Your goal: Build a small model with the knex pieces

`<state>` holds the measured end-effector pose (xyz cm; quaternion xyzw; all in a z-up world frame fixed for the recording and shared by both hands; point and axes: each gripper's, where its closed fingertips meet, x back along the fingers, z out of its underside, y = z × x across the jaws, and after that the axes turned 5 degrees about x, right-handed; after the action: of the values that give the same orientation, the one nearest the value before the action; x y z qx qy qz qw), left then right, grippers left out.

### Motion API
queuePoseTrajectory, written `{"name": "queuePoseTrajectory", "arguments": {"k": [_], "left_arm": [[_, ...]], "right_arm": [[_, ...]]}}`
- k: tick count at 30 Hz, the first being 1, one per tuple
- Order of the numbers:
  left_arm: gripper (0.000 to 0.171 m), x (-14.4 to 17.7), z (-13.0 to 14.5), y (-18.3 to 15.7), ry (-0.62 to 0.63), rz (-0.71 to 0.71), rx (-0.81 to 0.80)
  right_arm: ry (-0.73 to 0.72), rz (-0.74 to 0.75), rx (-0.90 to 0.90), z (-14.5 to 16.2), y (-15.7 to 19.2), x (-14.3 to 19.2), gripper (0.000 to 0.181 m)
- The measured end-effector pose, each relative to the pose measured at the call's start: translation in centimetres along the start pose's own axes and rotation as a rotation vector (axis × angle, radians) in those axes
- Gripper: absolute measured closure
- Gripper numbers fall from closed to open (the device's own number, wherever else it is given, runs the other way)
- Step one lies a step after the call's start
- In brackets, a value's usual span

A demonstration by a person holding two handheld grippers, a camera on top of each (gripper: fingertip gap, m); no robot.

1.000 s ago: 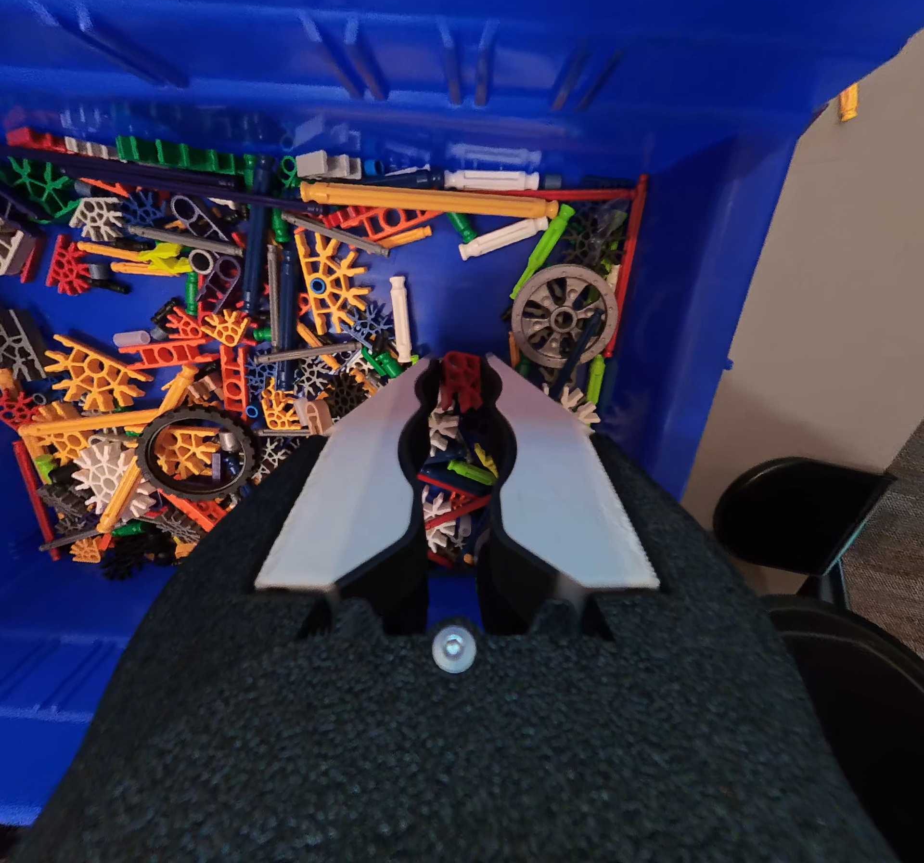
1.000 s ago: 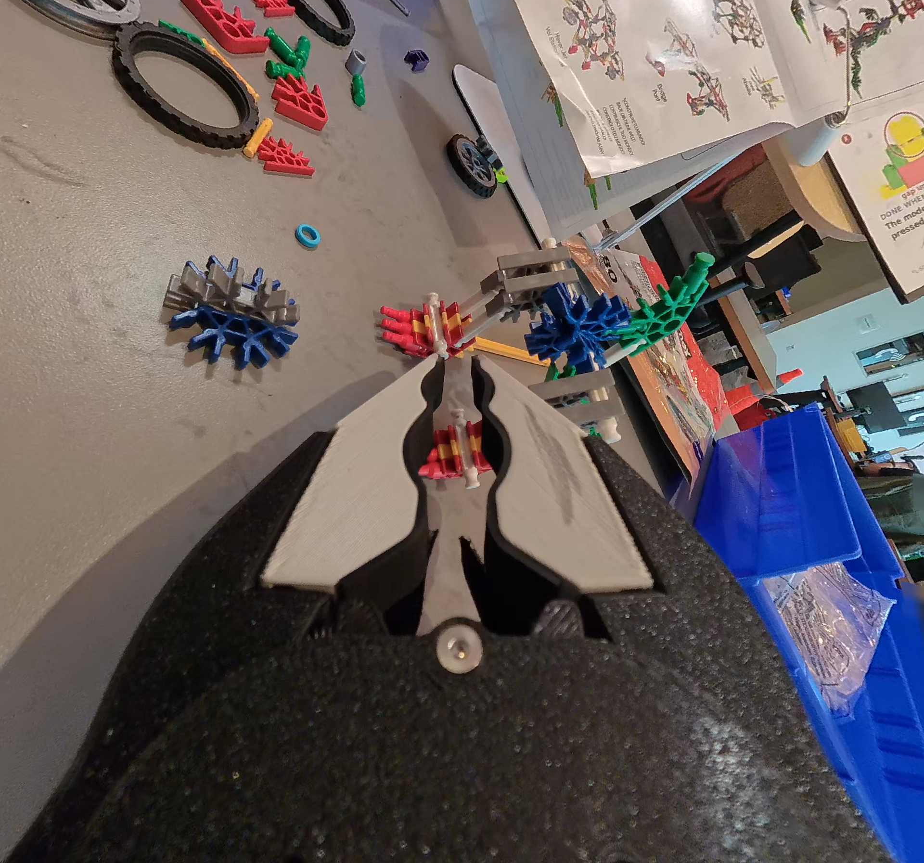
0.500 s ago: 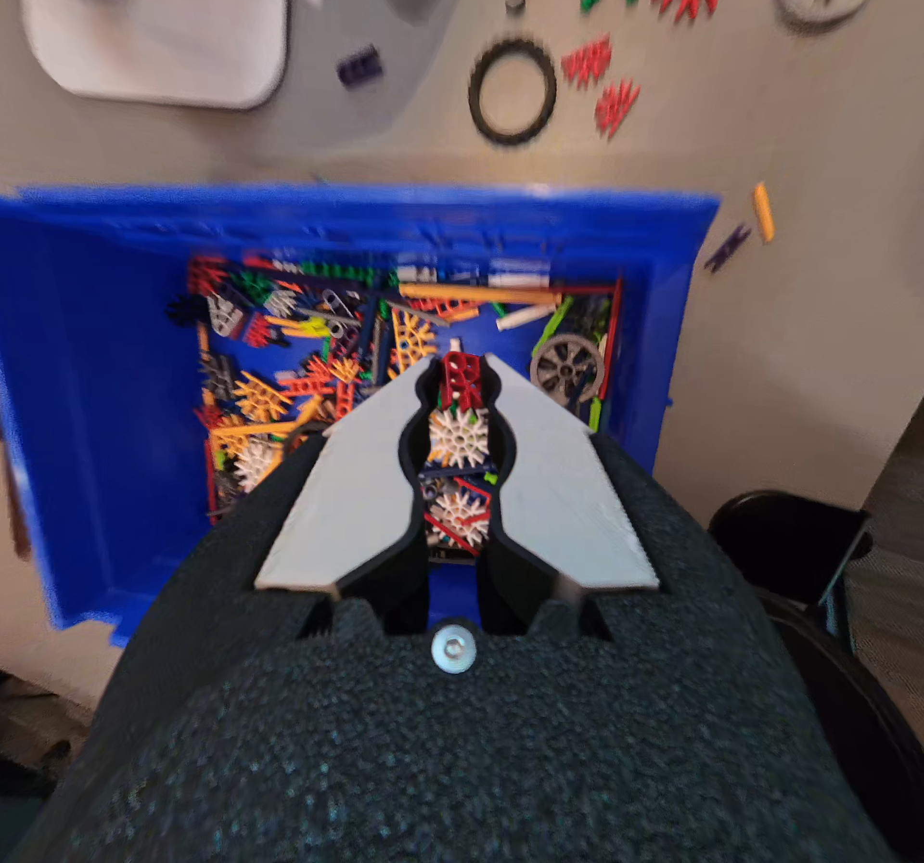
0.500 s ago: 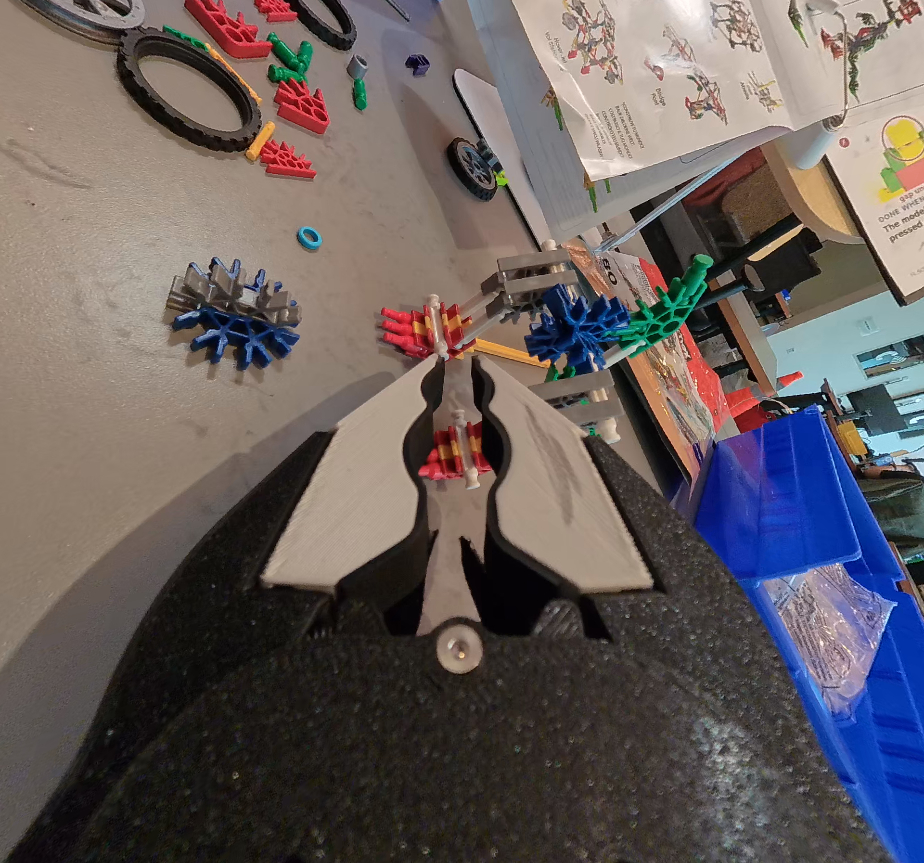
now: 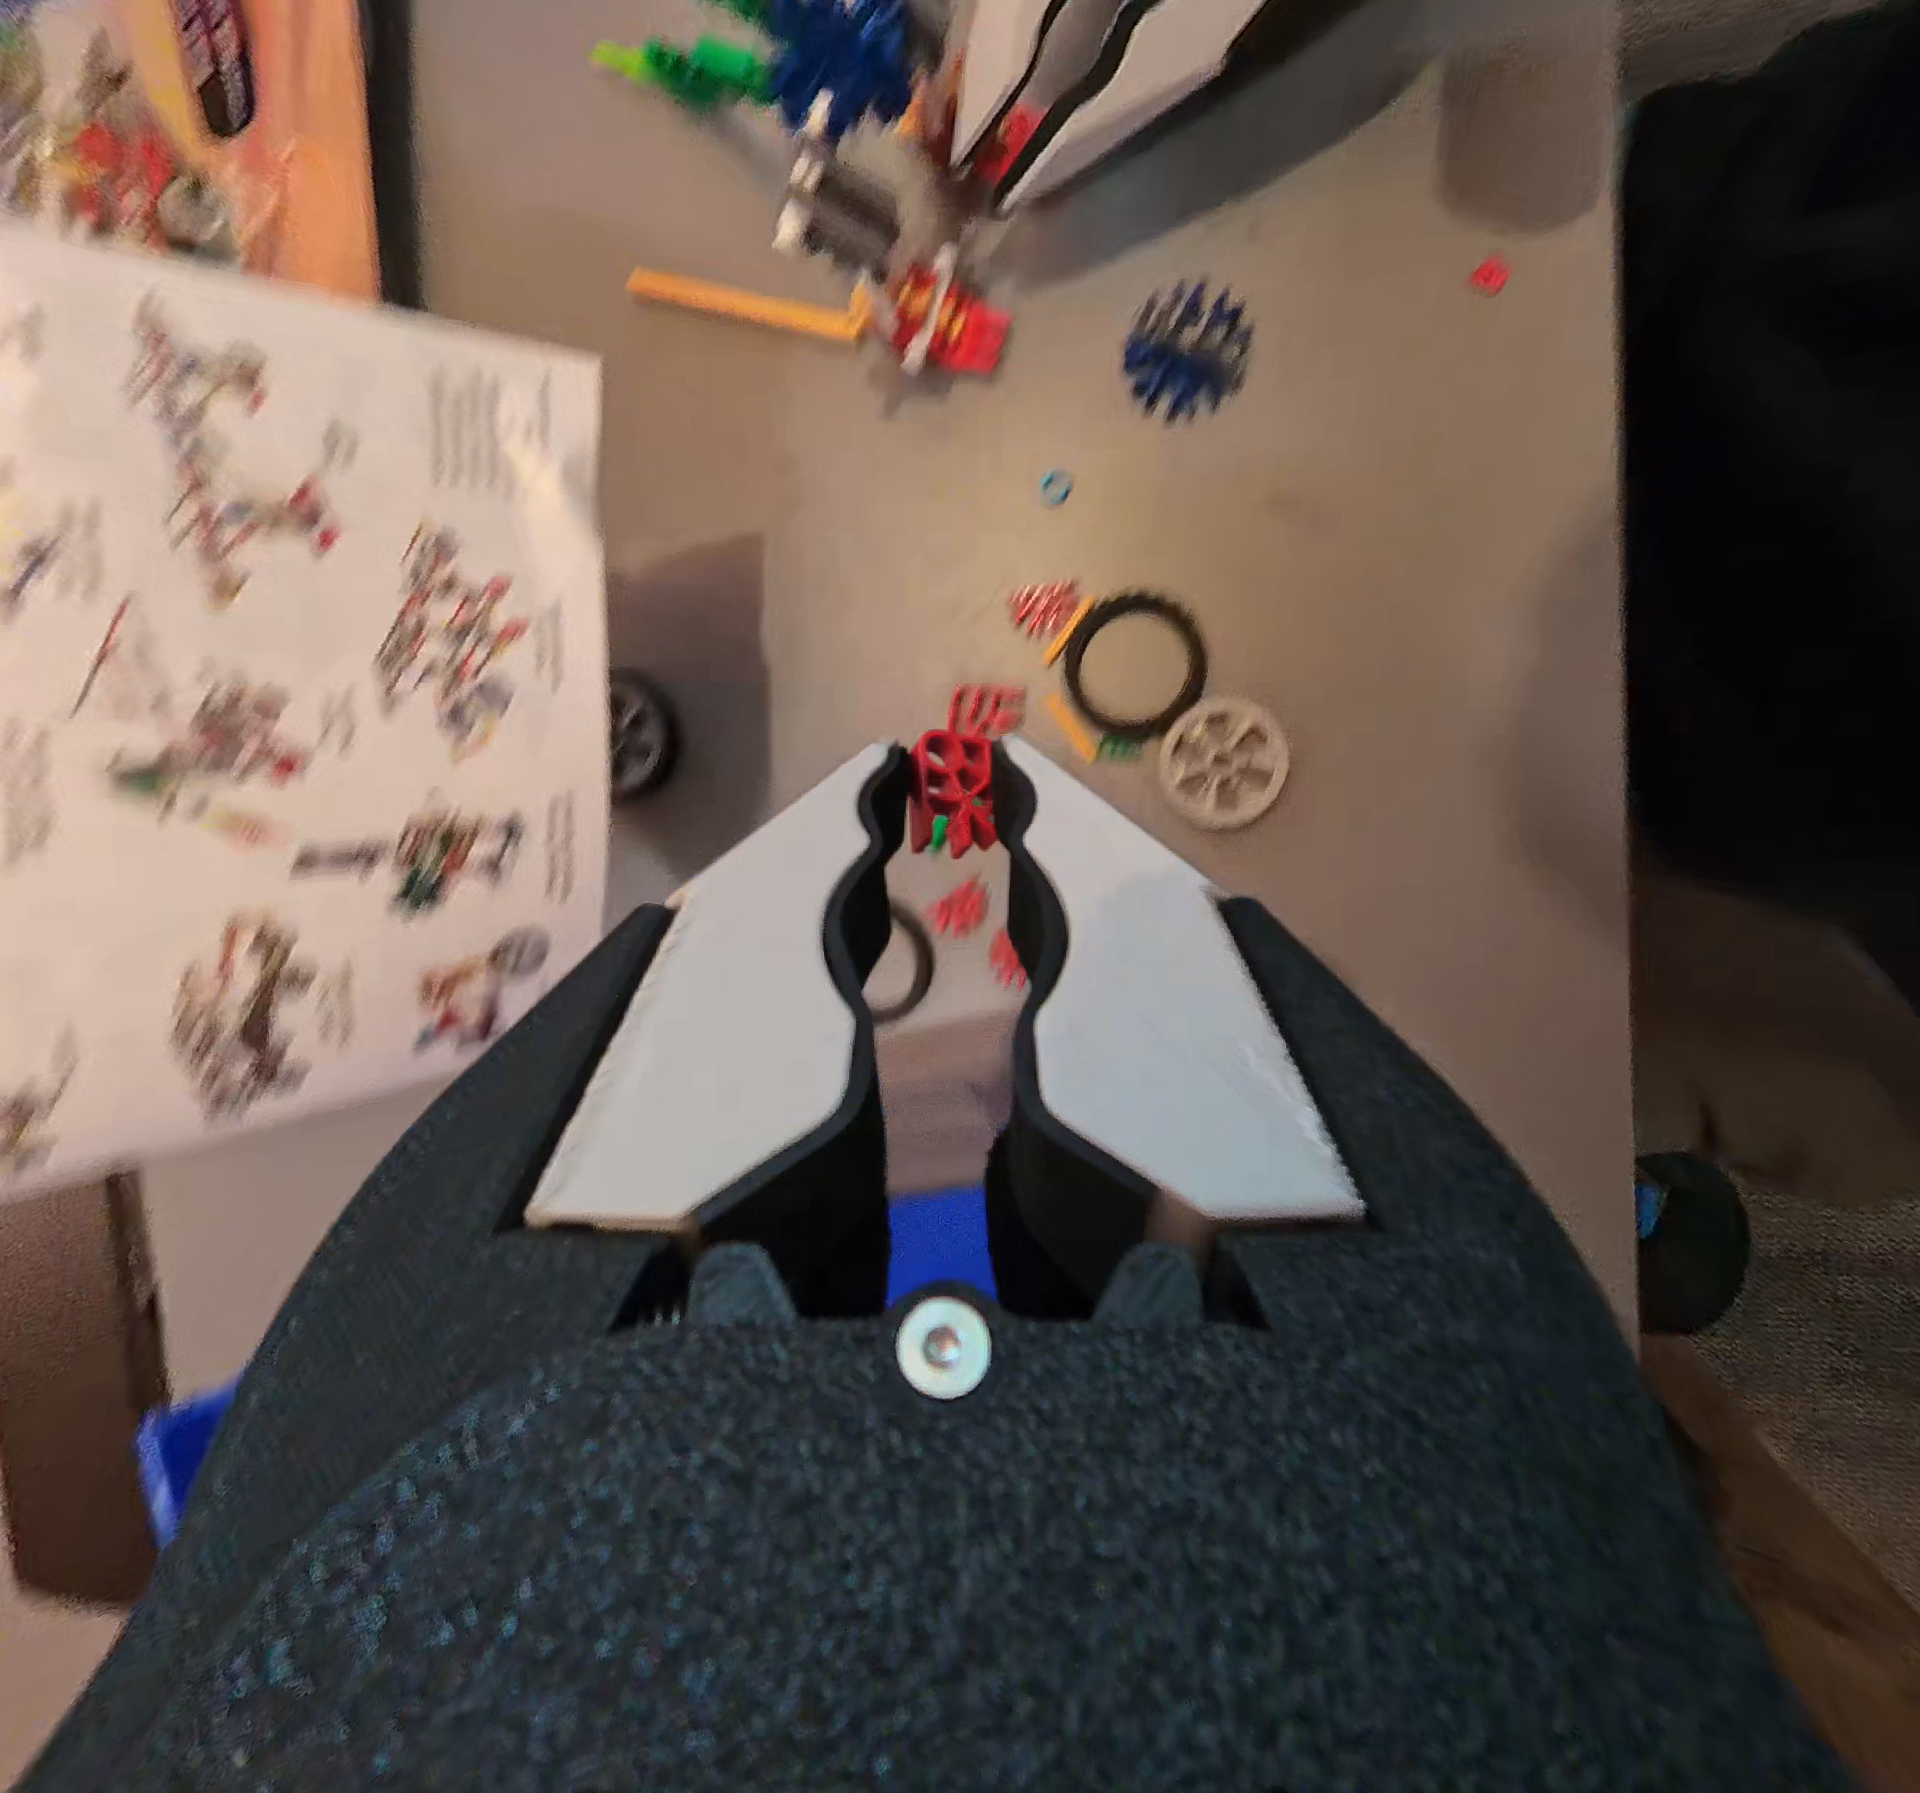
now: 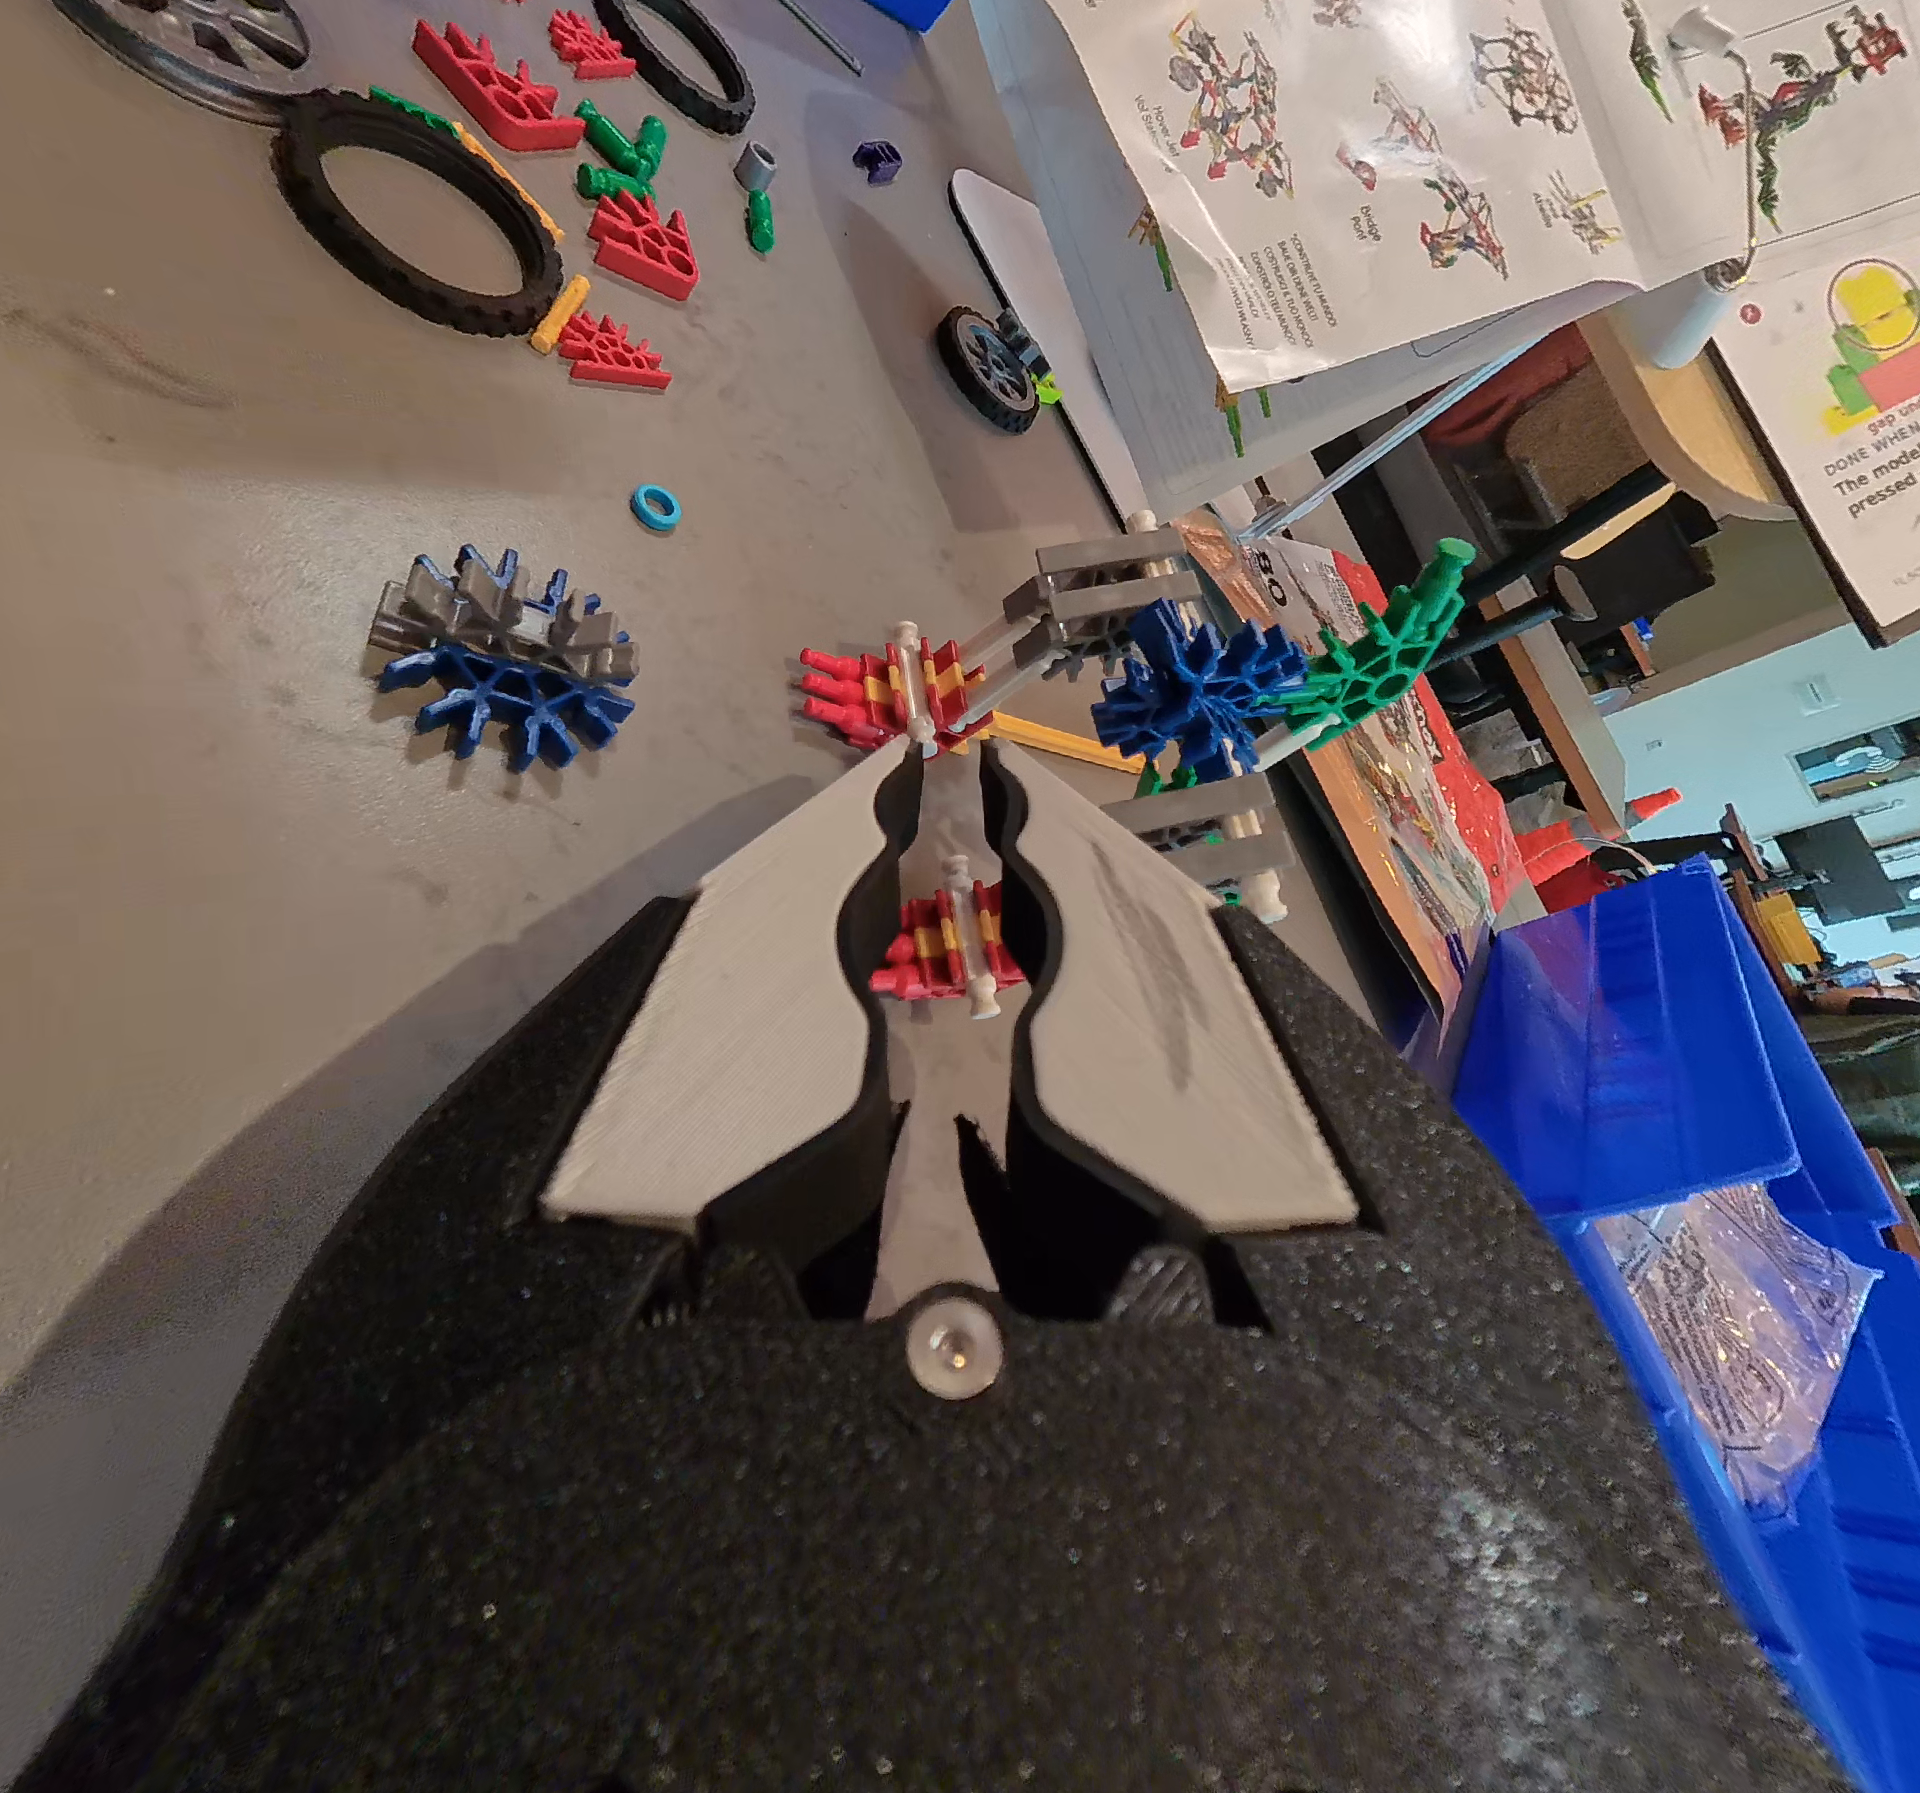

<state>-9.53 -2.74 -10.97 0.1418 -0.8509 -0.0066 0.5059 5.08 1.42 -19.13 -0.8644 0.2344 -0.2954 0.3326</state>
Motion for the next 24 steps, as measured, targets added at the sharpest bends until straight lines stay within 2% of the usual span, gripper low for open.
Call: {"name": "queuePoseTrajectory", "arguments": {"k": [5, 11, 18, 24], "left_arm": [[0.156, -5.6, -2.2, -2.6, 0.027, 0.108, -0.046], [0.156, -10.7, -2.1, -4.8, 0.049, 0.215, -0.012], [0.153, -12.4, -1.5, -5.0, 0.064, 0.219, 0.012], [0.149, -11.5, -1.0, -4.6, 0.018, 0.174, 0.062]], "right_arm": [[-0.018, -0.006, -0.008, -0.2, 0.0, 0.2, 0.17], [-0.034, -0.015, -0.009, -0.4, 0.1, 0.4, 0.17], [-0.04, -0.022, -0.01, -0.4, 0.2, 0.5, 0.17], [-0.038, -0.024, -0.007, -0.4, 0.2, 0.5, 0.17]]}}
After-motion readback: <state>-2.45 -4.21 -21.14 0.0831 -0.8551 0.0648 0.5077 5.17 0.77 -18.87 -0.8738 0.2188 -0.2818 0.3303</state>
